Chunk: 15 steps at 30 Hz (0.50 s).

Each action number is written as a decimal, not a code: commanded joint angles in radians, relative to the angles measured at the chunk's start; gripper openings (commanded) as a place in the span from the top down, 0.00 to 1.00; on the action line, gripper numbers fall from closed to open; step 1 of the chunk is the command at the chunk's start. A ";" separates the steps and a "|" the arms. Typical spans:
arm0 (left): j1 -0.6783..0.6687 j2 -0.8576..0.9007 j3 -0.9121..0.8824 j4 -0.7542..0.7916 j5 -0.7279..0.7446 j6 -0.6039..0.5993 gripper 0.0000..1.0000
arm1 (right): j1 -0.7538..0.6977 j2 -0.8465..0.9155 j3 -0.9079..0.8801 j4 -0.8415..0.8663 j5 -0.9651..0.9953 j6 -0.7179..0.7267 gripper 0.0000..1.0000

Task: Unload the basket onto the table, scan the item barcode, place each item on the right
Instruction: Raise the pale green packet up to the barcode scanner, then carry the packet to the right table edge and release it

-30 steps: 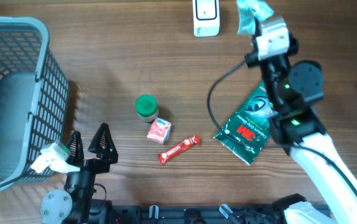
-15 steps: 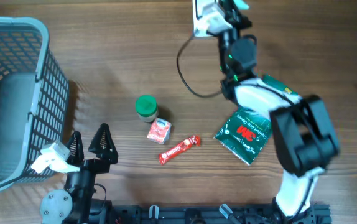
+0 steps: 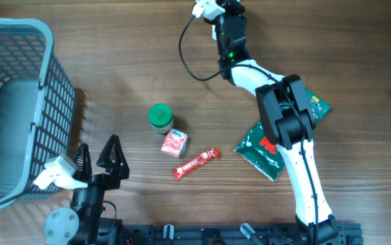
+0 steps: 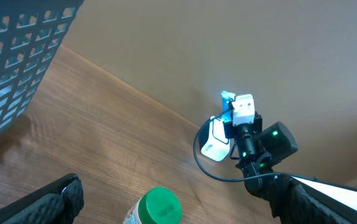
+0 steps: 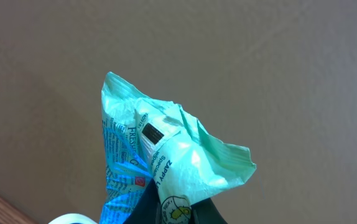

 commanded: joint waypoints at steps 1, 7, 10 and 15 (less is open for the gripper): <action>-0.005 -0.003 -0.006 0.002 0.012 0.008 0.00 | -0.008 0.008 0.050 -0.002 -0.039 -0.050 0.96; -0.005 -0.003 -0.006 0.002 0.012 0.008 0.00 | -0.049 -0.035 0.050 -0.034 0.034 -0.024 0.95; -0.005 -0.003 -0.006 0.002 0.012 0.008 0.00 | -0.103 -0.123 0.049 -0.091 0.130 -0.004 0.96; -0.005 -0.003 -0.005 0.002 0.012 0.008 0.00 | -0.296 -0.251 0.049 -0.401 0.348 0.032 0.96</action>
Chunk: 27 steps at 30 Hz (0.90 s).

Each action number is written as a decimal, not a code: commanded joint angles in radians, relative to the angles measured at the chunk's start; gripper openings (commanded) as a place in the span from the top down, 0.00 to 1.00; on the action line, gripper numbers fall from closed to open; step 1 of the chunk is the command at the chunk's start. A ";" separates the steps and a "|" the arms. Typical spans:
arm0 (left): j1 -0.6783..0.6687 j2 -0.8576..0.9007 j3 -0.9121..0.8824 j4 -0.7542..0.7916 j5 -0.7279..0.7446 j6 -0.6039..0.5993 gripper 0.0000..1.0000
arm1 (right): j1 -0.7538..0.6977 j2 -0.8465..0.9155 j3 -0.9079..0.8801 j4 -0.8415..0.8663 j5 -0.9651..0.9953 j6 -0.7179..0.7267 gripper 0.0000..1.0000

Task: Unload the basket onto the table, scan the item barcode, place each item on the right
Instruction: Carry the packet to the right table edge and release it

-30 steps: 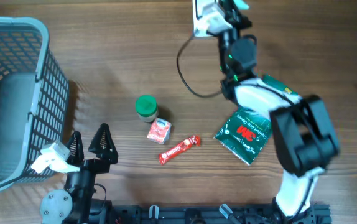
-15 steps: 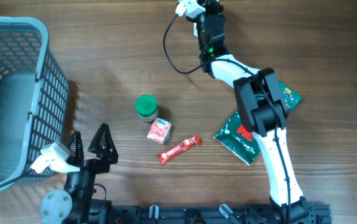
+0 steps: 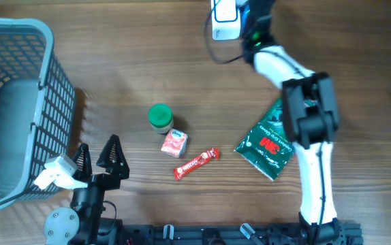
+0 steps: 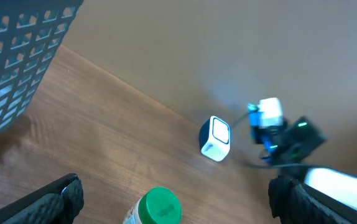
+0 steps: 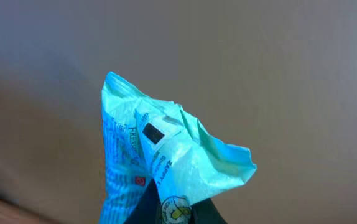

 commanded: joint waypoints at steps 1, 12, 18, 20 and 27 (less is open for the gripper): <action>-0.005 -0.004 -0.006 0.002 0.012 0.008 0.00 | -0.196 -0.127 0.029 -0.174 0.200 0.116 0.96; -0.005 -0.004 -0.006 0.002 0.012 0.008 0.00 | -0.669 -0.084 -0.006 -0.862 -0.051 0.800 0.96; -0.005 -0.004 -0.005 0.002 0.012 0.008 0.00 | -0.740 -0.115 -0.005 -0.992 -0.215 0.996 0.00; -0.005 -0.004 -0.006 0.002 0.012 0.008 0.00 | -0.737 -0.179 -0.005 -1.020 -0.255 1.040 0.00; -0.005 -0.004 -0.006 0.002 0.012 0.008 0.00 | -0.731 -0.599 -0.005 -1.349 -0.799 1.557 0.00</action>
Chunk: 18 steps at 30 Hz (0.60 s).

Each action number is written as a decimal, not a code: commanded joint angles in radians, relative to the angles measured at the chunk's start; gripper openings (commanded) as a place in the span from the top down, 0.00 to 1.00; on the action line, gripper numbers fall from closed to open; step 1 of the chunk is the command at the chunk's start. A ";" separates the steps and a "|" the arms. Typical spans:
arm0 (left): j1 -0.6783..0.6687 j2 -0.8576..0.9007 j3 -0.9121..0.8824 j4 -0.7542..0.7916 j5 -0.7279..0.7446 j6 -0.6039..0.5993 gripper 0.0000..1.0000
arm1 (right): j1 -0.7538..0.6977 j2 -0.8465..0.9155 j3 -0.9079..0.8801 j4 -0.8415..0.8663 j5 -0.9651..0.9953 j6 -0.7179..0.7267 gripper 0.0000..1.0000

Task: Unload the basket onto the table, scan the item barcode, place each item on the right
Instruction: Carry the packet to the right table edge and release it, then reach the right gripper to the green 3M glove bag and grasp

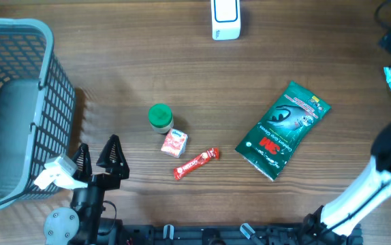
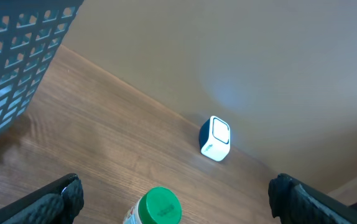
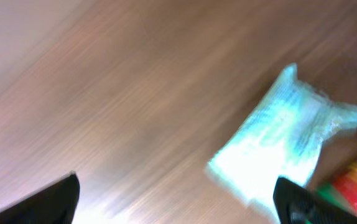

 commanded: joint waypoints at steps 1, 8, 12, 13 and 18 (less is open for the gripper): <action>-0.005 -0.003 -0.006 0.002 0.012 0.008 0.00 | 0.022 -0.272 0.013 -0.164 -0.333 0.358 0.00; -0.005 -0.003 -0.006 0.002 0.012 0.008 0.00 | 0.231 -0.381 0.013 -0.583 -0.472 0.538 0.22; -0.005 -0.003 -0.006 0.002 0.012 0.008 0.00 | 0.491 -0.374 0.011 -0.809 -0.020 0.714 0.23; -0.005 -0.003 -0.005 0.002 0.012 0.008 0.00 | 0.550 -0.369 0.007 -0.835 0.056 0.745 0.21; -0.005 -0.003 -0.006 0.002 0.012 0.008 0.00 | 0.821 -0.292 -0.097 -0.819 0.233 0.817 0.14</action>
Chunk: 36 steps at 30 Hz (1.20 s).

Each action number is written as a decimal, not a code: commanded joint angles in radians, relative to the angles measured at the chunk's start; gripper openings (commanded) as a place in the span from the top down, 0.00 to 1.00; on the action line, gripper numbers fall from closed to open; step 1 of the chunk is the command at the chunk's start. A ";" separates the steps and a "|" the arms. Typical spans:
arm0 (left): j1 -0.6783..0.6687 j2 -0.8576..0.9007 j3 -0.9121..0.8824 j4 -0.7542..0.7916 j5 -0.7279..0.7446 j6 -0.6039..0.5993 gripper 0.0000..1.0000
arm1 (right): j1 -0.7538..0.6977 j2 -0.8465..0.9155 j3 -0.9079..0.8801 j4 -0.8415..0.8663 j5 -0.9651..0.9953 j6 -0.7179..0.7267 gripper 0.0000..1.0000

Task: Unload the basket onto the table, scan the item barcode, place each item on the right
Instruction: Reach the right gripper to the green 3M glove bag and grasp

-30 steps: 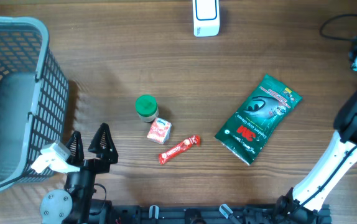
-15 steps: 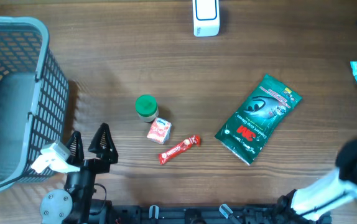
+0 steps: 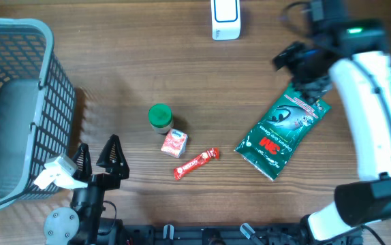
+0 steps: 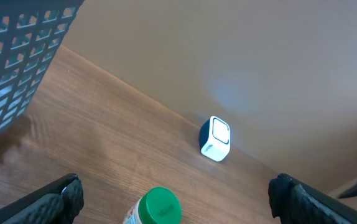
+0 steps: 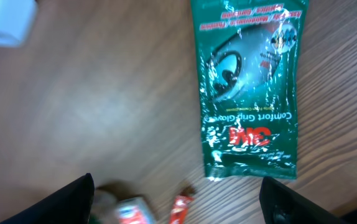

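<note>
The white and blue scanner (image 3: 224, 17) stands at the table's back edge, also in the left wrist view (image 4: 216, 138). A dark green 3M packet (image 3: 280, 129) lies flat right of centre; my right gripper (image 3: 309, 75) hovers over its far end, open and empty. From the right wrist the packet (image 5: 250, 93) fills the view ahead of that gripper (image 5: 177, 183). A mint-green packet lies at the right edge. My left gripper (image 3: 97, 151) rests open at the front left.
A green-lidded jar (image 3: 160, 116), a small red and white box (image 3: 174, 143) and a red candy bar (image 3: 197, 162) lie mid-table. A grey-blue basket (image 3: 18, 34) fills the left side. A small red and green thing sits at the right edge.
My right gripper was open at the table's right edge over the mint-green packet. Now it is open over the dark green 3M packet. The left arm has not moved.
My right gripper held the mint-green packet up by the scanner at the back, then a little to the scanner's right. Then the packet lay at the right edge with the gripper open above it. Now the gripper is over the 3M packet.
</note>
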 commanded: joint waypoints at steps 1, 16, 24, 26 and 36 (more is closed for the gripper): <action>-0.005 -0.003 -0.005 0.002 0.012 0.008 0.00 | 0.106 0.090 -0.091 0.023 0.163 0.101 0.14; -0.005 -0.003 -0.006 0.002 0.012 0.008 0.00 | 0.027 0.490 -0.150 0.173 0.219 0.039 0.08; -0.005 -0.003 -0.006 0.002 0.012 0.008 0.00 | -0.017 0.512 -0.459 0.471 0.071 -0.061 0.10; -0.005 -0.003 -0.005 0.002 0.012 0.008 0.00 | -0.016 0.512 -0.620 0.653 0.010 -0.062 0.26; -0.005 -0.003 -0.005 0.002 0.012 0.008 0.00 | -0.019 0.481 -0.735 0.873 -0.206 -0.351 0.96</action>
